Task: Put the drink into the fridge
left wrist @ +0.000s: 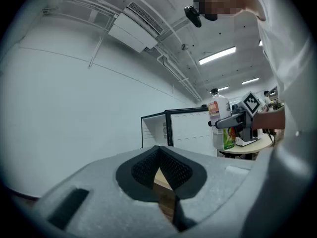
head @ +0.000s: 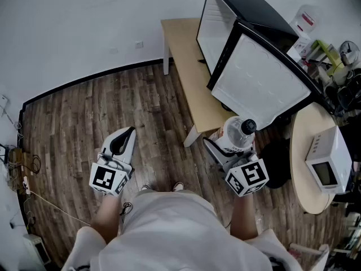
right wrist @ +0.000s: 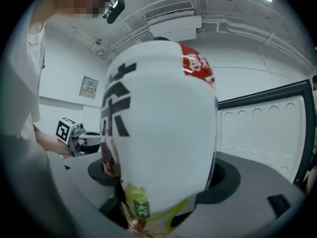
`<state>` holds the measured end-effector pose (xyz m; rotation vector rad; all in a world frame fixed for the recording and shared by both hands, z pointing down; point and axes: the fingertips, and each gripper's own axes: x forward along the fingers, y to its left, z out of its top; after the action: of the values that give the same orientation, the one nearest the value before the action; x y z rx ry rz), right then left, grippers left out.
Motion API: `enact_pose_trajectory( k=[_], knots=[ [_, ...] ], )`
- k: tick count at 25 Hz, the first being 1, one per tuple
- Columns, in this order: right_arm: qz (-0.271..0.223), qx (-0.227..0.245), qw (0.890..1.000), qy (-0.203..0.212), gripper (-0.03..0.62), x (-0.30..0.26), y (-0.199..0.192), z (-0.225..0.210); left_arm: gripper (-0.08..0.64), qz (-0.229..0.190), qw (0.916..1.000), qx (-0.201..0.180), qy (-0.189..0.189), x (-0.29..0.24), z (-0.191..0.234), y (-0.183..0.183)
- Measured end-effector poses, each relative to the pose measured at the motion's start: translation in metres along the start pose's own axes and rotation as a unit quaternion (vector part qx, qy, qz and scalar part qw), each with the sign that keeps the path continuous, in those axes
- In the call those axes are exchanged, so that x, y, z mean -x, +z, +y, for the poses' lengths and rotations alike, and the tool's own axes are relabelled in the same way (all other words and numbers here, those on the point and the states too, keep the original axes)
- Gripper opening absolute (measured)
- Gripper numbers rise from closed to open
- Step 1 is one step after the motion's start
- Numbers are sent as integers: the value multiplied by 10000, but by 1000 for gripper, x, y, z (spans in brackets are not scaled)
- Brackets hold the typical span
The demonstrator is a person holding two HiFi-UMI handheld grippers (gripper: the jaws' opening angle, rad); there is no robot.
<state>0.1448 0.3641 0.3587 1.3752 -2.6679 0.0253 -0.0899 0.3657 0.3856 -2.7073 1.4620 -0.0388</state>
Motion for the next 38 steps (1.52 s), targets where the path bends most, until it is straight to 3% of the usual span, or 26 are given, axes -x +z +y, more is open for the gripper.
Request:
enact_pose_trajectory(
  k=[3,7,13,20,26,34,38],
  knots=[
    [-39,-115,9999,34,428,0,2,-2,12,14,10000,17,18,-1,0,0],
    [-369,-672,9970,95,427,2,8,-5,14,48,10000,40,12,-4,-2,-2],
    [-264,-573,9979,120,428,-6,0,-10,12,40,10000,36,24,-14,-9,-3],
    [-262,-391,9980,423,428,-21,-7,-16,13,31,9997,32,233,-24,-14,-7],
    [-238,-529,9965,595,428,-35,-15,-21,13,-30,9997,-50,244,-42,-15,0],
    [8,-557,9958,733,428,-90,-28,-30,12,55,9998,174,102,-93,28,-24],
    [133,-649,9972,333,430,-146,-38,-58,13,42,9992,218,-337,-155,65,-42]
  ],
)
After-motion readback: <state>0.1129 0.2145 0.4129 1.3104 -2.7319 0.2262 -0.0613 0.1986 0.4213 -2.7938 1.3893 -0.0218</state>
